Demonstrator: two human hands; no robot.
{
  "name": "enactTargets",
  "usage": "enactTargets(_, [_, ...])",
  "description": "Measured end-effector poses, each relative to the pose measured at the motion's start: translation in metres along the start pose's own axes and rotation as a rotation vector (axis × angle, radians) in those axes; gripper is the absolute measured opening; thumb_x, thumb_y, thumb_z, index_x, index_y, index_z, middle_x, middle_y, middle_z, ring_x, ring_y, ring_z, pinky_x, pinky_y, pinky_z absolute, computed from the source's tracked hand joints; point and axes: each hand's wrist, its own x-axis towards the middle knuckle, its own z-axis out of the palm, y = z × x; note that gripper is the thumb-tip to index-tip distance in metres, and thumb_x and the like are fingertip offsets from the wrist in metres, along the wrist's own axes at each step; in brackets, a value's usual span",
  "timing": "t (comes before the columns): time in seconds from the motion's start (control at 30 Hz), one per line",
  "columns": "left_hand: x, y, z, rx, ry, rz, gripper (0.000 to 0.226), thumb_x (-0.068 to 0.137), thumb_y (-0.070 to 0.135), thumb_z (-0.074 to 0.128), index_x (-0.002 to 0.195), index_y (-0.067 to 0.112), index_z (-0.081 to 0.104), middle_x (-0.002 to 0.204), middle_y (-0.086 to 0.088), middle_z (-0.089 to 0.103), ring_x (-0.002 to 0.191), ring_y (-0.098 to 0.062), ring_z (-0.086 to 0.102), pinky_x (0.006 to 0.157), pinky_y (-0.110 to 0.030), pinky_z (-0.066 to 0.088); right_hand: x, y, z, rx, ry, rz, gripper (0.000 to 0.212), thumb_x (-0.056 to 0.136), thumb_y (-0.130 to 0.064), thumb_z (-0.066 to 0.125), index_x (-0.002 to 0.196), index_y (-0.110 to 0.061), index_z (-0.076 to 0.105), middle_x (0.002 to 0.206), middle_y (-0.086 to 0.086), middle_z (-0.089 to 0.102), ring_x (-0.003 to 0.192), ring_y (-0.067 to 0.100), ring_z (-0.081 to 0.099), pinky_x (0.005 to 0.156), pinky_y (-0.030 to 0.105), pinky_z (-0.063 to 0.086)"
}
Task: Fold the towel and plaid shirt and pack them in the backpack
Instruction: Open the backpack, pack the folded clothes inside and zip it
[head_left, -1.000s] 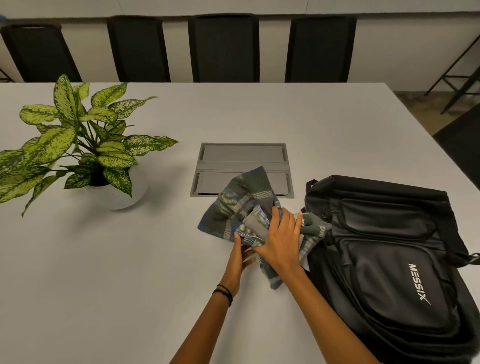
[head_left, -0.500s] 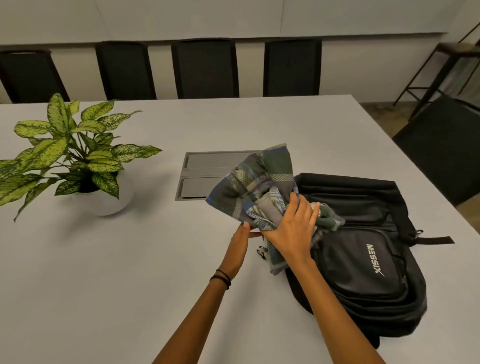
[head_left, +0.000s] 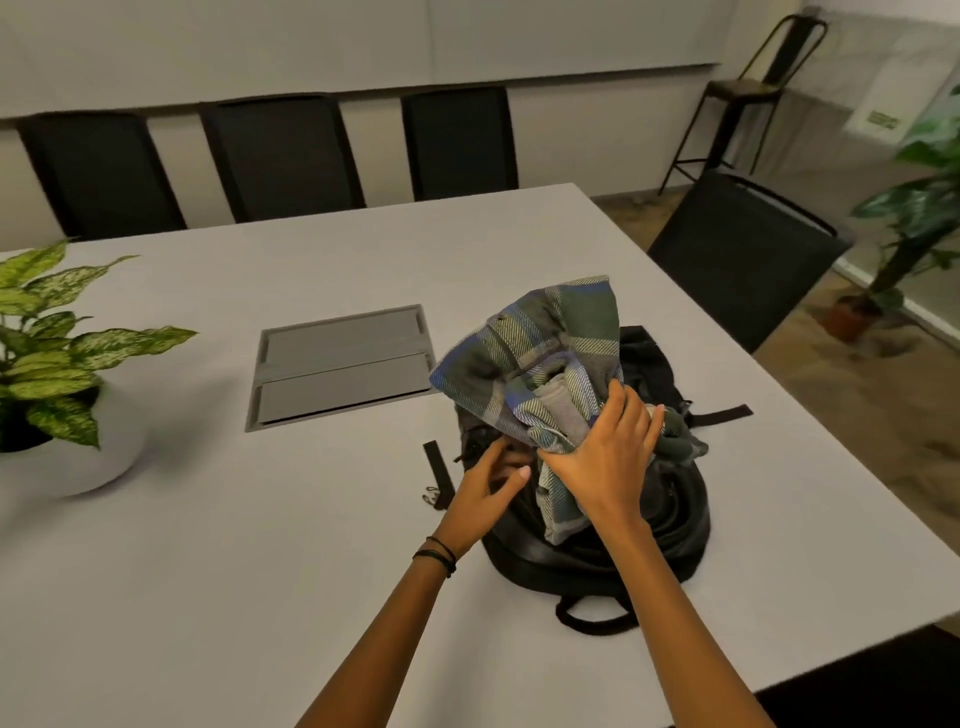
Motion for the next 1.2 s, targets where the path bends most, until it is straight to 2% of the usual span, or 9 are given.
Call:
enactTargets(0.17, [0.012, -0.01, 0.042, 0.351, -0.211, 0.09, 0.053, 0.091, 0.034, 0.056, 0.139, 0.025, 0.034, 0.135, 0.006, 0.049, 0.125, -0.002, 0.041, 0.109, -0.031, 0.035, -0.002, 0.046, -0.016, -0.067, 0.018, 0.066, 0.112, 0.048, -0.061, 0.078, 0.131, -0.001, 0.033, 0.128, 0.024, 0.047, 0.122, 0.041, 0.044, 0.111, 0.055, 0.017])
enactTargets(0.27, [0.018, -0.02, 0.067, 0.594, -0.311, 0.232, 0.063, 0.088, 0.045, 0.055, 0.143, 0.024, 0.031, 0.149, 0.002, 0.033, 0.141, -0.012, 0.018, 0.118, -0.041, 0.013, -0.004, 0.07, -0.024, -0.068, -0.003, 0.149, 0.113, 0.05, -0.057, 0.081, 0.134, 0.0, 0.033, 0.133, 0.025, 0.043, 0.126, 0.041, 0.039, 0.112, 0.053, 0.013])
enactTargets(0.4, [0.018, -0.033, 0.095, 0.866, -0.498, 0.352, 0.075, 0.085, 0.055, 0.052, 0.147, 0.026, 0.021, 0.157, 0.001, 0.008, 0.144, -0.016, -0.008, 0.112, -0.042, -0.014, -0.009, 0.103, -0.033, -0.083, 0.007, 0.255, 0.112, 0.051, -0.055, 0.082, 0.135, 0.001, 0.032, 0.133, 0.026, 0.042, 0.126, 0.042, 0.038, 0.112, 0.053, 0.012])
enactTargets(0.5, [0.015, -0.046, 0.108, 1.009, -0.561, 0.332, 0.072, 0.087, 0.052, 0.046, 0.148, 0.026, 0.017, 0.157, -0.001, -0.002, 0.142, -0.02, -0.014, 0.109, -0.044, -0.018, -0.013, 0.125, -0.039, -0.096, 0.011, 0.321, 0.112, 0.051, -0.055, 0.082, 0.134, 0.002, 0.033, 0.132, 0.026, 0.043, 0.125, 0.042, 0.038, 0.112, 0.054, 0.012])
enactTargets(0.63, [0.015, -0.059, 0.114, 1.109, -0.563, 0.323, 0.07, 0.084, 0.058, 0.019, 0.147, 0.03, 0.018, 0.157, -0.005, -0.004, 0.136, -0.023, -0.022, 0.11, -0.048, -0.014, -0.021, 0.145, -0.047, -0.103, 0.011, 0.373, 0.111, 0.051, -0.054, 0.082, 0.134, 0.002, 0.033, 0.133, 0.026, 0.042, 0.127, 0.042, 0.037, 0.112, 0.053, 0.012])
enactTargets(0.8, [0.016, -0.06, 0.121, 1.114, -0.562, 0.323, 0.07, 0.084, 0.063, 0.012, 0.147, 0.032, 0.018, 0.157, -0.003, -0.005, 0.136, -0.02, -0.021, 0.109, -0.045, -0.016, -0.027, 0.163, -0.052, -0.11, 0.02, 0.414, 0.111, 0.052, -0.055, 0.081, 0.134, 0.002, 0.033, 0.133, 0.026, 0.043, 0.127, 0.041, 0.037, 0.112, 0.054, 0.013])
enactTargets(1.0, [0.025, -0.046, 0.145, 1.104, -0.468, 0.234, 0.091, 0.075, 0.069, -0.009, 0.143, 0.026, 0.034, 0.158, -0.001, 0.001, 0.145, -0.022, -0.008, 0.112, -0.043, -0.012, -0.032, 0.171, -0.057, -0.092, 0.026, 0.438, 0.111, 0.052, -0.056, 0.081, 0.134, 0.002, 0.033, 0.134, 0.025, 0.042, 0.128, 0.04, 0.037, 0.113, 0.054, 0.013])
enactTargets(1.13, [0.034, -0.044, 0.153, 1.213, -0.5, 0.279, 0.075, 0.085, 0.055, 0.003, 0.138, 0.02, 0.044, 0.157, -0.003, 0.012, 0.145, -0.023, 0.005, 0.115, -0.048, -0.003, -0.035, 0.175, -0.058, -0.103, 0.014, 0.435, 0.111, 0.052, -0.056, 0.081, 0.134, 0.002, 0.033, 0.134, 0.025, 0.042, 0.127, 0.041, 0.037, 0.113, 0.054, 0.013])
enactTargets(1.2, [0.036, -0.04, 0.154, 1.276, -0.52, 0.309, 0.057, 0.093, 0.044, 0.018, 0.13, 0.021, 0.053, 0.152, -0.002, 0.028, 0.142, -0.022, 0.023, 0.114, -0.049, 0.003, -0.037, 0.177, -0.059, -0.106, 0.009, 0.435, 0.112, 0.052, -0.056, 0.081, 0.134, 0.002, 0.033, 0.134, 0.025, 0.042, 0.127, 0.041, 0.037, 0.113, 0.054, 0.013])
